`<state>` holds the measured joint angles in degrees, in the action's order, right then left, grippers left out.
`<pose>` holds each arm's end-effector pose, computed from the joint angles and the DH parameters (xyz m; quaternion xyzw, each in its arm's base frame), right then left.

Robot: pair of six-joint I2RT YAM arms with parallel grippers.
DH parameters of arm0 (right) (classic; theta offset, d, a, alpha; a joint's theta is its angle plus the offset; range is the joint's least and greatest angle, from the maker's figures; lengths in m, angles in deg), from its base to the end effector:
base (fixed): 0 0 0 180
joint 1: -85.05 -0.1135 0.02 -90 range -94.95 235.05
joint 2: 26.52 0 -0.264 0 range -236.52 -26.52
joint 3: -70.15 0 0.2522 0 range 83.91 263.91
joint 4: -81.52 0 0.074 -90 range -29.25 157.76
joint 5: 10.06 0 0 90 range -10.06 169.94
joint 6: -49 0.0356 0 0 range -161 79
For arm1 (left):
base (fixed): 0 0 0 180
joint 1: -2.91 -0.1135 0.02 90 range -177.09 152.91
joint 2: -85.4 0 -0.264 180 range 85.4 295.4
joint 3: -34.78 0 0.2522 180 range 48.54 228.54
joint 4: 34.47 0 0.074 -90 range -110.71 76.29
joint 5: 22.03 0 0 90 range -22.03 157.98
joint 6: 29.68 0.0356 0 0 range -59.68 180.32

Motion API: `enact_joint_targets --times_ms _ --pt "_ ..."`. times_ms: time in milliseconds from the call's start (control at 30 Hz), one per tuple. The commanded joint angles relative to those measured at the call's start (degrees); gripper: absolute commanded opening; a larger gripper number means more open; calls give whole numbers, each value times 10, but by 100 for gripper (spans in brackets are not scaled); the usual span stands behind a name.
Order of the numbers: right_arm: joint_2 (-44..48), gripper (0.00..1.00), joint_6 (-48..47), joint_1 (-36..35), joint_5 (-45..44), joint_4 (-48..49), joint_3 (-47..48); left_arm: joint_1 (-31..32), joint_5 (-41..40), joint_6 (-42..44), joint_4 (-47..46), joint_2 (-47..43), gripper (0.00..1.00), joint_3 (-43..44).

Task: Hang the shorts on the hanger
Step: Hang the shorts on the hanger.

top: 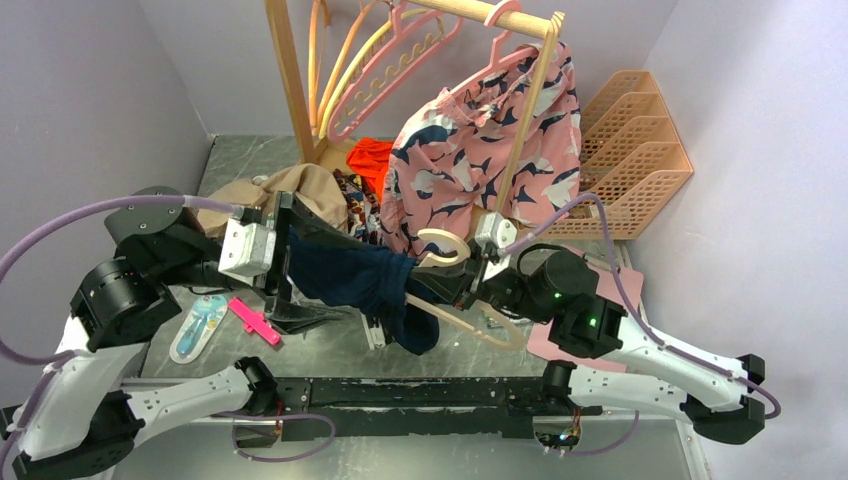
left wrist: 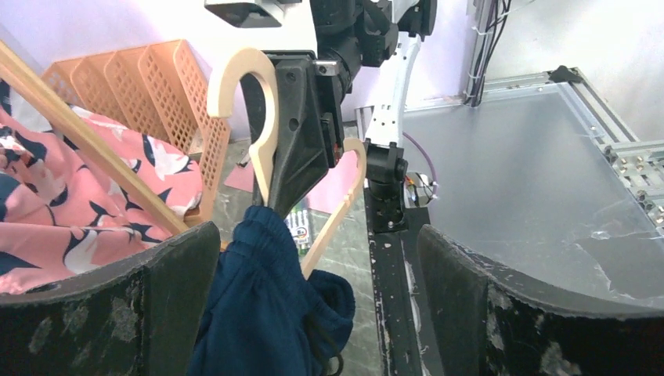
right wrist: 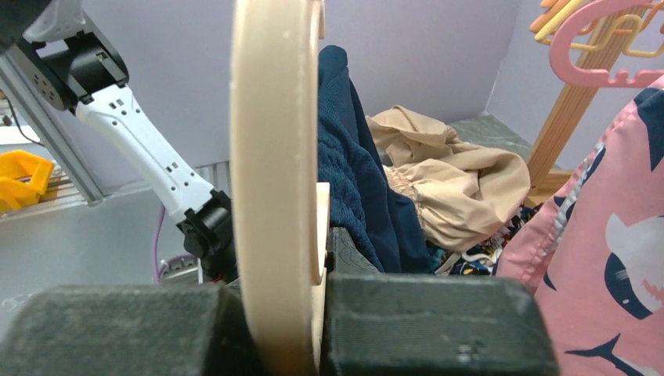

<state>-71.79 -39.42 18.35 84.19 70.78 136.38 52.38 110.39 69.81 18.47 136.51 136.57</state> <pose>0.0678 0.1641 0.4107 -0.3689 0.5248 0.4500 0.6213 0.0560 -0.1025 0.5101 0.5490 0.4617 -0.4660 0.5180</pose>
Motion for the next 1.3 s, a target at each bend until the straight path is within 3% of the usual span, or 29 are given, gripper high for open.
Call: enact_joint_targets --times_ms 0,500,667,1033,1167,1267 --pt "32 0 -7 2 1 7 18 5 -26 21 50 32 100 18" --pt "44 0 -25 2 58 -64 16 25 -47 46 99 114 100 1" --pt "49 0 -25 1 66 -64 13 47 -70 58 115 136 93 -1" --pt "40 0 -16 2 89 -41 13 69 -87 71 131 156 62 -16" --pt "38 0 -8 1 97 -17 8 72 -87 72 130 162 39 -14" --pt "28 0 -2 1 106 -4 6 75 -90 71 130 164 11 -14"
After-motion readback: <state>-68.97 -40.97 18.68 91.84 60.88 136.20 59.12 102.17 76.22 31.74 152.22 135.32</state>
